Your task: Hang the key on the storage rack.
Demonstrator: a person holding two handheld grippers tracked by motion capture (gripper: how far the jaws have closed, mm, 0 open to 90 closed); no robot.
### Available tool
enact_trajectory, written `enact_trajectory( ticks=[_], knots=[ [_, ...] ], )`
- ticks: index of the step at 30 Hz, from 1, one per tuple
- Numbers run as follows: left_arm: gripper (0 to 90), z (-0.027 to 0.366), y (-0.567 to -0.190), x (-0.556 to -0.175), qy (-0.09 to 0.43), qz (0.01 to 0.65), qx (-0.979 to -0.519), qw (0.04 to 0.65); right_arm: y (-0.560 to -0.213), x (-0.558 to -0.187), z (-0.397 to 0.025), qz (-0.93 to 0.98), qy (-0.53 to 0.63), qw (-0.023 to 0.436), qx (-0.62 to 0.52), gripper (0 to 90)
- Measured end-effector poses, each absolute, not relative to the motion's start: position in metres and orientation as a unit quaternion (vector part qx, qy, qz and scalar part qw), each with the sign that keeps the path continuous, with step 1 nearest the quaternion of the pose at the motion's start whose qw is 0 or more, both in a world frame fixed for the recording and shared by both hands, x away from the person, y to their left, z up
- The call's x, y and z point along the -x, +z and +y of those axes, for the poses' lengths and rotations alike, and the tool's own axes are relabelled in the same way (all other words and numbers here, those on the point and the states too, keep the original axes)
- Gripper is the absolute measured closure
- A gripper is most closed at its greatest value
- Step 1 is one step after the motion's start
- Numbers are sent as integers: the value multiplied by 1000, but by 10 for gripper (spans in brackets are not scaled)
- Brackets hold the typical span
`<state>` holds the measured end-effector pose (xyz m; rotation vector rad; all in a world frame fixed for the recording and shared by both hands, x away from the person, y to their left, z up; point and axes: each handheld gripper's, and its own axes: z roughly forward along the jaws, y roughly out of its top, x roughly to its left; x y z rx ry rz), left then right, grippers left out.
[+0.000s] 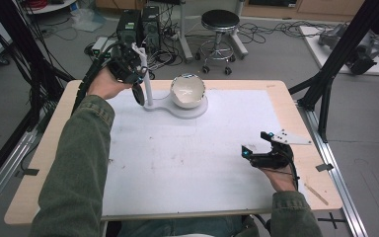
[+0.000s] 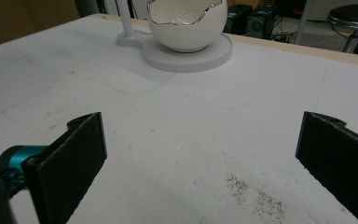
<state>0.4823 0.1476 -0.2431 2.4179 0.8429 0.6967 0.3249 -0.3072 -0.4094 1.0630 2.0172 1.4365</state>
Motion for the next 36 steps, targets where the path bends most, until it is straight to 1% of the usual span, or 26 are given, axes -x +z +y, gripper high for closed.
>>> enact_trajectory(
  ticks=[2,3,4,5,7,10,14,17,20,22,25,36],
  knots=[
    [869,147,-245,-483,251,306,-886,241,-409,-325,-307,730,519,219,-388,7],
    [853,147,-245,-482,249,305,-887,242,-409,-324,-307,729,520,217,-389,7],
    [789,148,-244,-482,248,310,-883,250,-409,-325,-308,728,522,220,-386,7],
    [699,149,-244,-482,240,314,-882,256,-409,-325,-308,727,523,219,-387,7],
    [592,150,-244,-481,220,310,-887,262,-409,-325,-308,726,525,218,-387,7],
    [482,154,-245,-480,216,316,-884,268,-409,-326,-308,727,526,215,-386,7],
    [277,164,-248,-477,218,335,-871,286,-409,-325,-307,725,528,214,-387,7],
    [177,174,-251,-471,212,336,-867,300,-409,-325,-308,724,530,212,-386,7],
    [59,190,-254,-464,183,346,-860,328,-409,-325,-307,724,530,210,-388,7],
    [16,198,-257,-461,183,351,-855,336,-409,-326,-307,723,530,212,-389,7],
    [17,208,-261,-454,191,360,-845,346,-407,-326,-306,722,533,212,-387,7],
    [17,230,-280,-428,200,351,-833,377,-408,-329,-302,722,532,210,-389,7]
  ],
)
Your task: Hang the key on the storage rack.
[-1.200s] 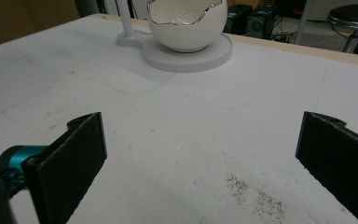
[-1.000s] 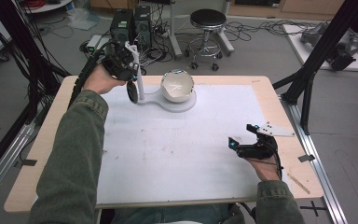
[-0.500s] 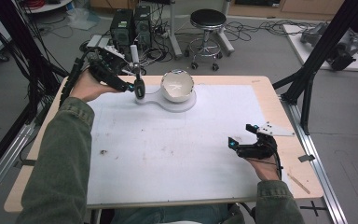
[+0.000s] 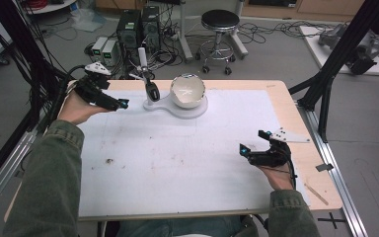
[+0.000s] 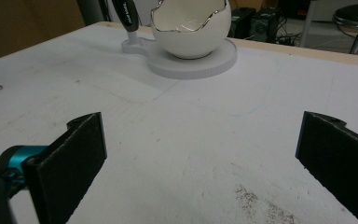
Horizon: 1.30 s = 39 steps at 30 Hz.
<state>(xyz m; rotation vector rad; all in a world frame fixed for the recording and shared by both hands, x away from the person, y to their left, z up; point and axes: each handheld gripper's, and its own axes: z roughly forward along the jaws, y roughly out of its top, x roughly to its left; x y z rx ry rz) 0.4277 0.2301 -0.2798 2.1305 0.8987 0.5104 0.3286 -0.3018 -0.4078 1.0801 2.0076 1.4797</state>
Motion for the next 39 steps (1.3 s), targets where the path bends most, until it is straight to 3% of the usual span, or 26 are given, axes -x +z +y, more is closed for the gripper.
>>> enact_trajectory(
  ticks=[7,39],
  knots=[
    [17,236,-284,-411,192,332,-832,401,-407,-329,-303,721,533,213,-388,7],
    [17,274,-339,-343,232,357,-786,449,-408,-328,-302,726,524,214,-389,7]
  ],
)
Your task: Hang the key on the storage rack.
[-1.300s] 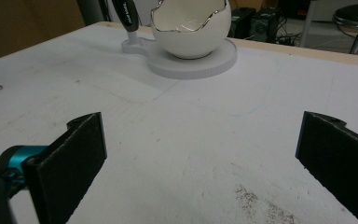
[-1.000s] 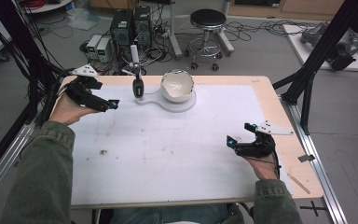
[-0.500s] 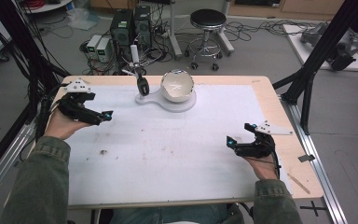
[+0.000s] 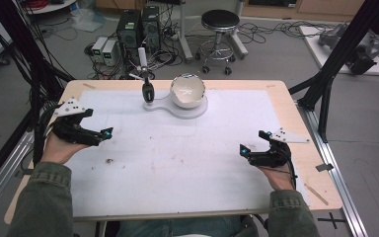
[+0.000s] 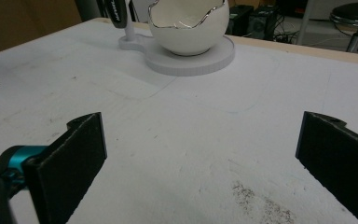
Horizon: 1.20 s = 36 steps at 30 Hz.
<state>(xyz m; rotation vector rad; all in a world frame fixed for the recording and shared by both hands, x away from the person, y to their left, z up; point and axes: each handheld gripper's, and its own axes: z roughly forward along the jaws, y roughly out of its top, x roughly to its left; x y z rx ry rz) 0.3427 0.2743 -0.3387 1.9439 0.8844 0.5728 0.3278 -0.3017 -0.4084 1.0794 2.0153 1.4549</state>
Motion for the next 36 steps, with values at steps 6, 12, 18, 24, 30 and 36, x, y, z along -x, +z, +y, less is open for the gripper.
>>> enact_trajectory(
  ticks=[6,12,18,24,30,36],
  knots=[
    [17,285,-351,-335,231,375,-771,461,-409,-327,-301,729,520,216,-390,7],
    [17,292,-361,-320,244,385,-758,468,-409,-326,-301,729,519,216,-391,7],
    [17,301,-385,-307,239,407,-751,463,-409,-325,-301,728,519,217,-391,7],
    [17,309,-397,-299,244,414,-739,472,-410,-324,-302,729,516,219,-392,7],
    [17,307,-403,-288,273,402,-728,484,-409,-323,-301,730,515,220,-393,7],
    [17,309,-416,-284,260,413,-726,485,-411,-323,-300,736,508,221,-390,7]
  ],
)
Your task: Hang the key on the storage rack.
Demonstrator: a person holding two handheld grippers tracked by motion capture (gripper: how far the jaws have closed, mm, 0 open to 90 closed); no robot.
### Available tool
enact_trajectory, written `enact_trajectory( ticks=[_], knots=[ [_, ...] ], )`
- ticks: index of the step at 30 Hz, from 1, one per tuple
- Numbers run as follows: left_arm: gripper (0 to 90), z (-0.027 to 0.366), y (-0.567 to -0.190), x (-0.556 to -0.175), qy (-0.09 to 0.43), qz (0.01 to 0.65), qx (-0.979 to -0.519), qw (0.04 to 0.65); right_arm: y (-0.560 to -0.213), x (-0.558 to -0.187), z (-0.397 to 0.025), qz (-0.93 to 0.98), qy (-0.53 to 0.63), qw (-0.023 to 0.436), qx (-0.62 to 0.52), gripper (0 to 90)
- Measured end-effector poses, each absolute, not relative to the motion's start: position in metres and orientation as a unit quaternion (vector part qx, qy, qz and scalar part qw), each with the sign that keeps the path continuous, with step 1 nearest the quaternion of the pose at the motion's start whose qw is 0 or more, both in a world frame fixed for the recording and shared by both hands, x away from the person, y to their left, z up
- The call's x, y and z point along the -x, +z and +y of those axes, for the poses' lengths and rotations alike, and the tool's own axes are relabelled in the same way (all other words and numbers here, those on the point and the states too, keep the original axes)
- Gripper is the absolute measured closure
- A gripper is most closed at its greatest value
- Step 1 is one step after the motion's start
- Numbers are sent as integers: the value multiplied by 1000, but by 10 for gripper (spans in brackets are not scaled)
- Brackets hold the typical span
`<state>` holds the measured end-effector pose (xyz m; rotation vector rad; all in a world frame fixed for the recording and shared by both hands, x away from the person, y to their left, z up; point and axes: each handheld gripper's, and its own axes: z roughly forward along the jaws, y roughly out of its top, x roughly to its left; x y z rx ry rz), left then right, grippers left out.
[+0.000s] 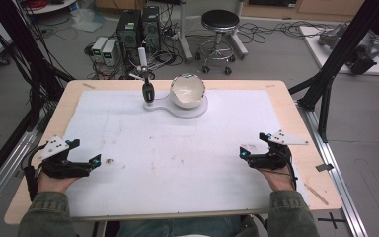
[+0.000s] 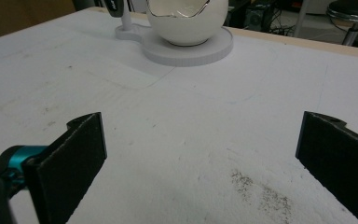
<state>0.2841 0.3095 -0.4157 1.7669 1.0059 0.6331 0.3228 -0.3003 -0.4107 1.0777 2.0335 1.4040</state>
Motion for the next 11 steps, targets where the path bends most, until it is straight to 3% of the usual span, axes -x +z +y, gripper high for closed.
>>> enact_trajectory(
  ticks=[11],
  knots=[
    [17,310,-412,-286,270,411,-701,517,-412,-323,-300,737,505,221,-391,7]
  ],
)
